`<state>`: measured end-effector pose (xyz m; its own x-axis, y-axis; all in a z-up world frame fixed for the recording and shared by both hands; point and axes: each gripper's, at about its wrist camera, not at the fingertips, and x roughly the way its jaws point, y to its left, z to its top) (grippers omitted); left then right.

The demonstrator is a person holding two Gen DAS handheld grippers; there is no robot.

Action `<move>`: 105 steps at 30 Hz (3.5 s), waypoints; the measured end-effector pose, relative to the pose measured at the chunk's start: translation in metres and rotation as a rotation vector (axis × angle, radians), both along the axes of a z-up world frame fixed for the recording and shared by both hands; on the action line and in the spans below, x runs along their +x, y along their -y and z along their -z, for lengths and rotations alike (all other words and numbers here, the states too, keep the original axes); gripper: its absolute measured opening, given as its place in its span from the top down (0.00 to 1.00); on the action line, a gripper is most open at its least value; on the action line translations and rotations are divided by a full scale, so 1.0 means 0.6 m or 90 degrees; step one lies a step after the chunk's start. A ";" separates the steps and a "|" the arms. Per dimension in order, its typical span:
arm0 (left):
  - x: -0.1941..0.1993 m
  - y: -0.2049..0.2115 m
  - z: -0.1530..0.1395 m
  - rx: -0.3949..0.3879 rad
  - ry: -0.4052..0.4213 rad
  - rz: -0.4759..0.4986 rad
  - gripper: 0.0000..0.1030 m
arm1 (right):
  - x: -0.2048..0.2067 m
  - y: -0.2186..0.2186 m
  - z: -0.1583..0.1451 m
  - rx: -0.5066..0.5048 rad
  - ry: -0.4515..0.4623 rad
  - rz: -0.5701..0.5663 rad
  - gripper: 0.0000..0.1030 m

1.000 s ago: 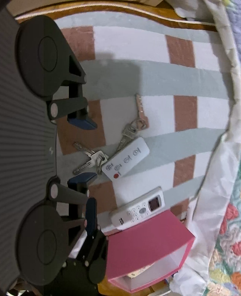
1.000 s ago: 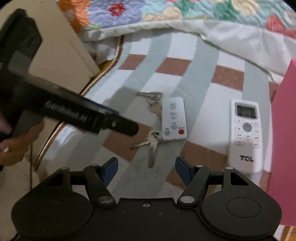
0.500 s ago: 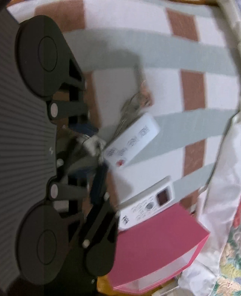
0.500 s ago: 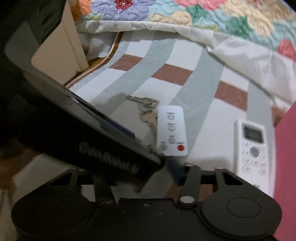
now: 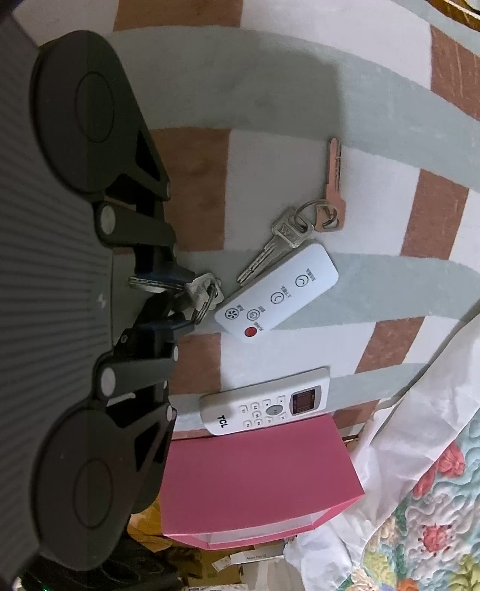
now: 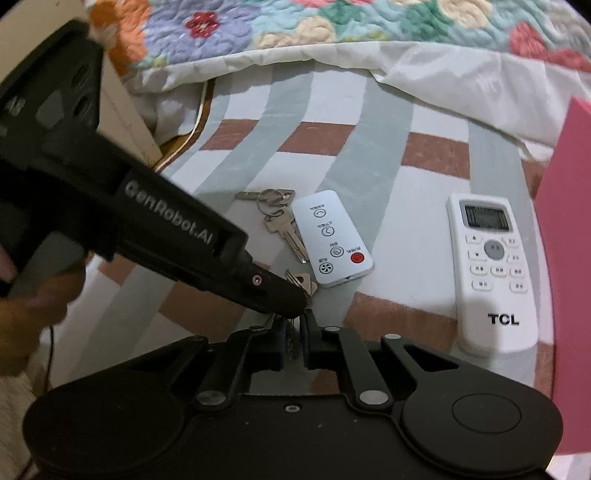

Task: Organize rigid objects
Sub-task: 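Close the left gripper on the key ring and lift it, then carry the keys into the pink box and open the left gripper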

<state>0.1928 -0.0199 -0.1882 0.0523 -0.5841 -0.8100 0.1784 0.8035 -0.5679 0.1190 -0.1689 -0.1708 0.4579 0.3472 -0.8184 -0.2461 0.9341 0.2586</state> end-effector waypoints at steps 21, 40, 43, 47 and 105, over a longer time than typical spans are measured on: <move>-0.035 0.004 -0.065 -0.014 0.088 -0.001 0.98 | -0.024 0.014 -0.012 0.049 0.010 0.007 0.91; -0.028 0.008 -0.020 0.028 0.038 -0.036 0.31 | -0.030 0.000 -0.004 0.002 -0.010 -0.031 0.60; -0.031 0.017 -0.017 0.041 0.036 -0.038 0.77 | -0.029 -0.022 -0.004 -0.027 0.003 -0.041 0.51; -0.021 0.001 0.006 -0.001 -0.031 -0.071 0.95 | -0.030 -0.050 -0.002 -0.087 0.019 -0.040 0.44; -0.092 0.236 -0.363 -0.058 0.197 0.179 0.81 | -0.131 0.203 -0.307 0.008 0.148 0.115 0.94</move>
<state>0.1374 -0.1613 0.0296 0.1138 -0.6787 -0.7256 0.5566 0.6485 -0.5193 0.0405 -0.2904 0.0136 0.6877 0.2525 -0.6807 -0.1293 0.9652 0.2274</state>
